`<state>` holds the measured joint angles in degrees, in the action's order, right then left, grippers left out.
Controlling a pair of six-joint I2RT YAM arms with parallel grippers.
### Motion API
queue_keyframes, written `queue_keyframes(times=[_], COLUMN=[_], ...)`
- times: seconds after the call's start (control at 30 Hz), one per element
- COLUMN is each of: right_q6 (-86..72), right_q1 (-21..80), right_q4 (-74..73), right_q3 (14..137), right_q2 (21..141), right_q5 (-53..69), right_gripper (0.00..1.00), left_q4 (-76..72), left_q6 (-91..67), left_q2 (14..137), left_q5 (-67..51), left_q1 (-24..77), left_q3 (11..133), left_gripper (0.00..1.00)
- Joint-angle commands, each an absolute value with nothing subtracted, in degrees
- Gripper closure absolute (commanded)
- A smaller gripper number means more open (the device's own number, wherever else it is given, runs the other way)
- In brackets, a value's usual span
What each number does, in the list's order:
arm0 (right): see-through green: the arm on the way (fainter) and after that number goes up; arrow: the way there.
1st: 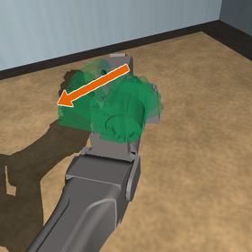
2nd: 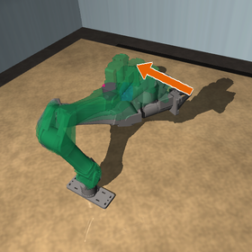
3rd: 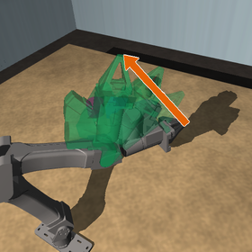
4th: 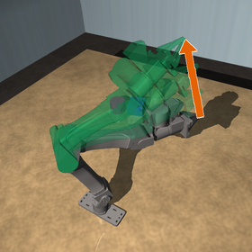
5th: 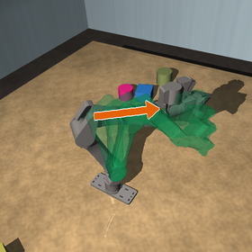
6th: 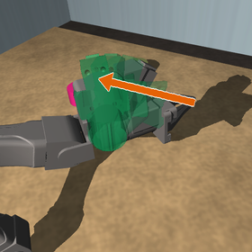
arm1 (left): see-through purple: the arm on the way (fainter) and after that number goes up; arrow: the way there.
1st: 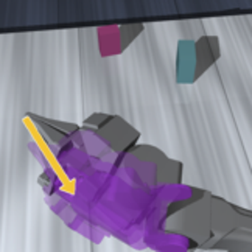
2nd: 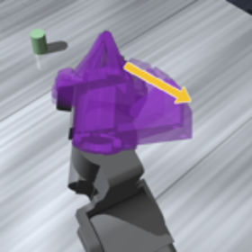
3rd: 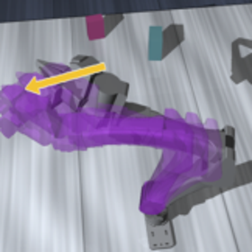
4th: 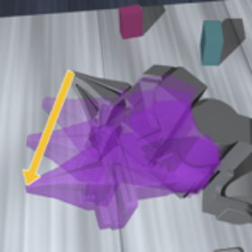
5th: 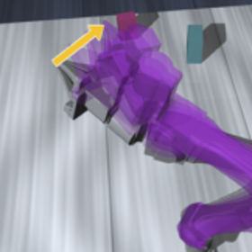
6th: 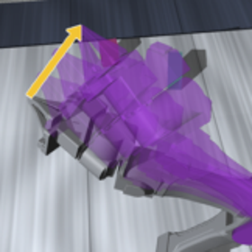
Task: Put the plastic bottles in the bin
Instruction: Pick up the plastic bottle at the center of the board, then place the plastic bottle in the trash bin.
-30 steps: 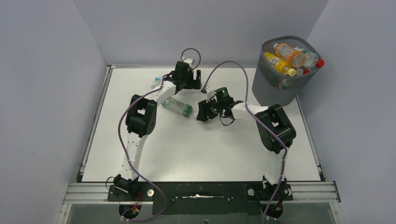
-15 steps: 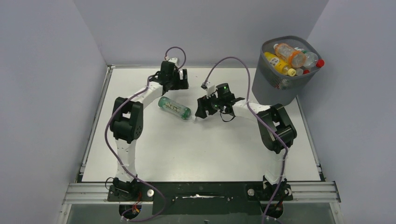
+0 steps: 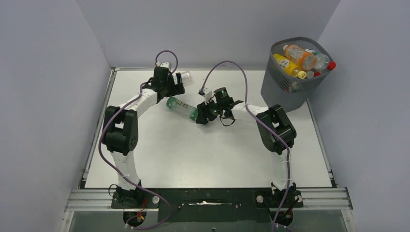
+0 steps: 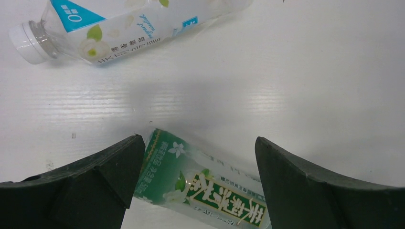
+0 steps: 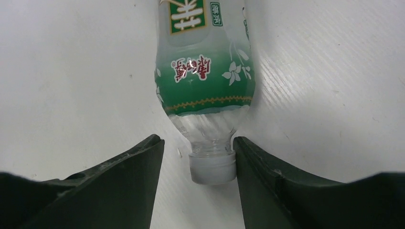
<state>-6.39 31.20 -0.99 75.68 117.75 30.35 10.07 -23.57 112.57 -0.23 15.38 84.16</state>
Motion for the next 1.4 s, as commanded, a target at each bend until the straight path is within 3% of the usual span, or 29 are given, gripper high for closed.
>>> queue_keyframes(times=[0.0,0.1,0.2,0.3,0.67,1.0,1.37], right_q6=[-5.6,-5.7,-5.2,-4.9,-3.9,-1.1,-0.8], right_q1=[31.2,31.3,31.4,31.4,30.7,24.4,17.4], right_q4=[-1.0,-1.1,-2.0,-2.7,-9.9,-28.9,-39.3], right_q3=[79.5,79.5,79.5,78.9,75.9,93.1,106.7], right_q2=[118.3,118.2,117.9,116.5,99.1,86.6,80.0], right_q5=[29.2,28.7,28.3,27.7,16.3,1.2,-8.4], right_gripper=[0.47,0.57,0.74,0.81,0.82,0.8,0.77], left_q4=[6.7,6.7,6.7,6.9,8.3,8.0,6.7], left_q6=[-24.8,-24.9,-24.9,-25.0,-25.1,-25.6,-26.5], left_q2=[111.9,111.9,111.6,111.1,106.0,103.3,102.1], left_q5=[-0.5,-0.7,-0.7,-0.8,-1.9,-3.1,-4.1], left_q1=[15.0,15.0,14.9,14.8,12.0,11.1,11.1], left_q3=[84.4,84.4,84.2,84.2,85.1,84.1,82.3], left_gripper=[0.13,0.13,0.13,0.13,0.13,0.13,0.13])
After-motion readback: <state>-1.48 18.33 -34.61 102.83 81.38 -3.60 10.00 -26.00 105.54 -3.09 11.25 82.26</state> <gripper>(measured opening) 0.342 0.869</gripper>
